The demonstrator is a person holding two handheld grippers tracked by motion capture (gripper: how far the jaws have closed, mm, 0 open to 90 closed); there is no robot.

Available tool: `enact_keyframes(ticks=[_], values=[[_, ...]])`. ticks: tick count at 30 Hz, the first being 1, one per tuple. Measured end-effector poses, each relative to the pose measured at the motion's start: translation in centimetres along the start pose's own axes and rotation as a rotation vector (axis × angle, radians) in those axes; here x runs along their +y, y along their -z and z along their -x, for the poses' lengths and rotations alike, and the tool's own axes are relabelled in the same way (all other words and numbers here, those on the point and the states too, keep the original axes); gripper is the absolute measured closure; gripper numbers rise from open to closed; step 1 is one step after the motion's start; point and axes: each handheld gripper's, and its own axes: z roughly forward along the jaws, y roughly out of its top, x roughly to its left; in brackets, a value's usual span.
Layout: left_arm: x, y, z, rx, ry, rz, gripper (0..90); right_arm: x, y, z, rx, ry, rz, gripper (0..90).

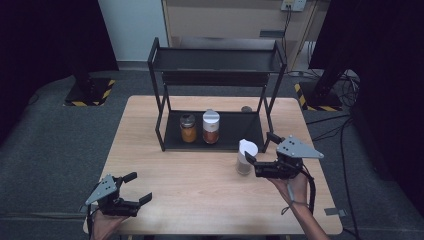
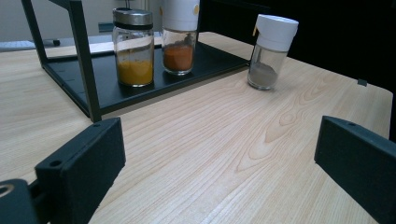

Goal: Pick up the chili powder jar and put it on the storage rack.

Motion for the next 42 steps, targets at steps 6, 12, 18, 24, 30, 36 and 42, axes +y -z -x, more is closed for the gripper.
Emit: enact_keyframes(ticks=[6, 12, 18, 24, 30, 36, 42], values=[[0.0, 0.0, 0.0, -0.001, 0.0, 0.0, 1.2, -1.3, 1.2, 0.1, 0.004, -0.001, -0.01, 9.2], [0.0, 0.0, 0.0, 0.0, 0.0, 0.0, 1.2, -3.1, 2.6, 0.5, -0.001, -0.014, -0.02, 8.8], [0.0, 0.0, 0.0, 0.001, -0.001, 0.0, 1.2, -4.7, 3.9, 0.6, -0.015, -0.033, -0.021, 8.7], [0.0, 0.0, 0.1, 0.002, -0.003, -0.001, 1.2, -6.0, 4.7, 0.6, -0.03, -0.05, -0.032, 8.8], [0.0, 0.0, 0.1, 0.004, -0.003, 0.0, 1.2, -7.4, 5.2, 0.9, -0.046, -0.073, -0.04, 8.7], [0.0, 0.0, 0.1, 0.005, -0.004, 0.0, 1.2, -8.5, 5.5, 0.8, -0.057, -0.08, -0.063, 8.7], [0.0, 0.0, 0.1, 0.006, -0.004, -0.001, 1.2, -9.5, 5.8, 0.5, -0.063, -0.079, -0.067, 8.7]])
